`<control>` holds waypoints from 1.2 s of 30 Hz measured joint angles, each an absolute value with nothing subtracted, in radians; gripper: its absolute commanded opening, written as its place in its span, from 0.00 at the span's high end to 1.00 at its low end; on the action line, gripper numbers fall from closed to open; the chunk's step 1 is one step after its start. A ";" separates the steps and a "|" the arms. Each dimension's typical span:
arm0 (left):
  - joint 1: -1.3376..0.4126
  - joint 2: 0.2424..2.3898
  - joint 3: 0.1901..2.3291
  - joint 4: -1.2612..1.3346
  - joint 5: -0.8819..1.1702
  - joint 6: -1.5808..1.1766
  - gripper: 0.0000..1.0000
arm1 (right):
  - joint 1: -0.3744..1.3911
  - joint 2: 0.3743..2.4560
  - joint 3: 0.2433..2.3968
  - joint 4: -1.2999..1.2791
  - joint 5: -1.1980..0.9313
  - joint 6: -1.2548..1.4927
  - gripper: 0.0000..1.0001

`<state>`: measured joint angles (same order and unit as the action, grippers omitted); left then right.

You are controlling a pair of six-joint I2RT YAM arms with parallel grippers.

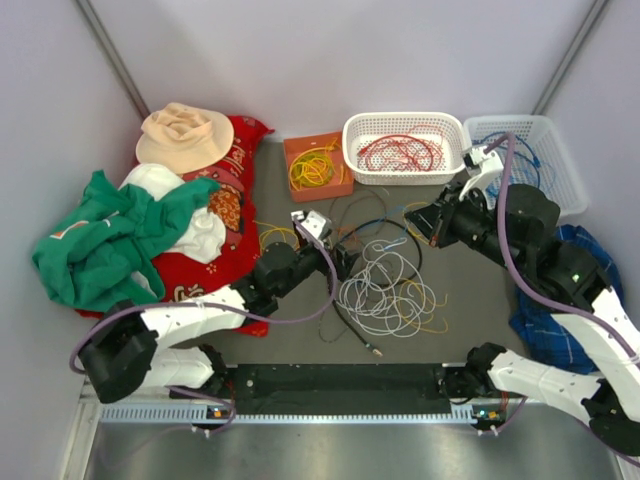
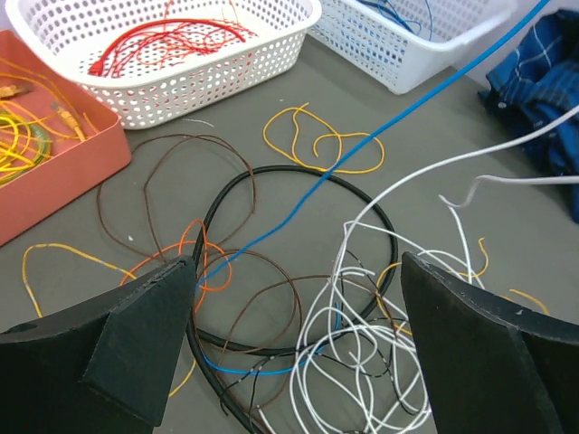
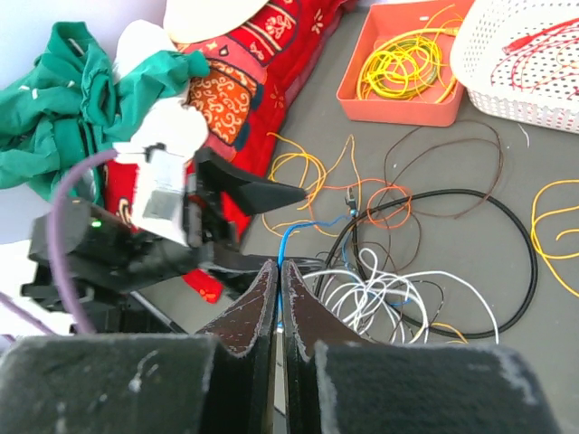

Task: Untangle the cables

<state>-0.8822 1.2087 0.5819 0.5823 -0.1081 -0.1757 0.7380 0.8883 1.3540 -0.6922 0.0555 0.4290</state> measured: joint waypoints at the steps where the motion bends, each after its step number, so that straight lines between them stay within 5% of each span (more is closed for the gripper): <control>1: -0.883 1.228 0.574 0.603 -0.099 -0.163 0.01 | 0.738 0.888 1.357 -0.699 0.051 0.430 1.00; 9: -0.883 1.415 0.590 0.787 -0.112 -0.117 0.12 | 0.738 0.884 1.377 -0.720 0.020 0.442 1.00; 11: -0.883 1.466 0.607 0.817 -0.120 -0.116 0.23 | 0.738 0.883 1.377 -0.724 0.017 0.443 1.00; 12: -0.883 1.490 0.619 0.827 -0.121 -0.116 0.30 | 0.738 0.882 1.377 -0.727 0.016 0.445 1.00; 13: -0.881 1.518 0.636 0.838 -0.121 -0.113 0.57 | 0.738 0.881 1.377 -0.729 0.015 0.447 1.00; 16: -0.877 1.565 0.679 0.851 -0.121 -0.113 0.96 | 0.738 0.877 1.377 -0.735 0.014 0.447 1.00; 17: -0.874 1.569 0.690 0.851 -0.118 -0.107 1.00 | 0.738 0.874 1.377 -0.738 0.014 0.447 1.00; 23: -0.854 1.514 0.712 0.818 -0.148 -0.101 1.00 | 0.738 0.843 1.377 -0.753 0.025 0.446 1.00; 27: -0.851 1.395 0.771 0.654 -0.216 -0.097 1.00 | 0.738 0.810 1.376 -0.756 0.038 0.437 0.42; 28: -0.850 1.365 0.823 0.574 -0.238 -0.098 1.00 | 0.738 0.798 1.374 -0.756 0.042 0.432 0.38; 36: -0.849 1.323 1.358 0.109 -0.297 -0.163 1.00 | 0.738 0.684 1.293 -0.730 0.082 0.427 0.31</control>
<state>-0.8486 1.3228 1.3579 0.1093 -0.2970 -0.1627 0.7380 0.6842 1.2926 -0.7303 0.0818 0.4267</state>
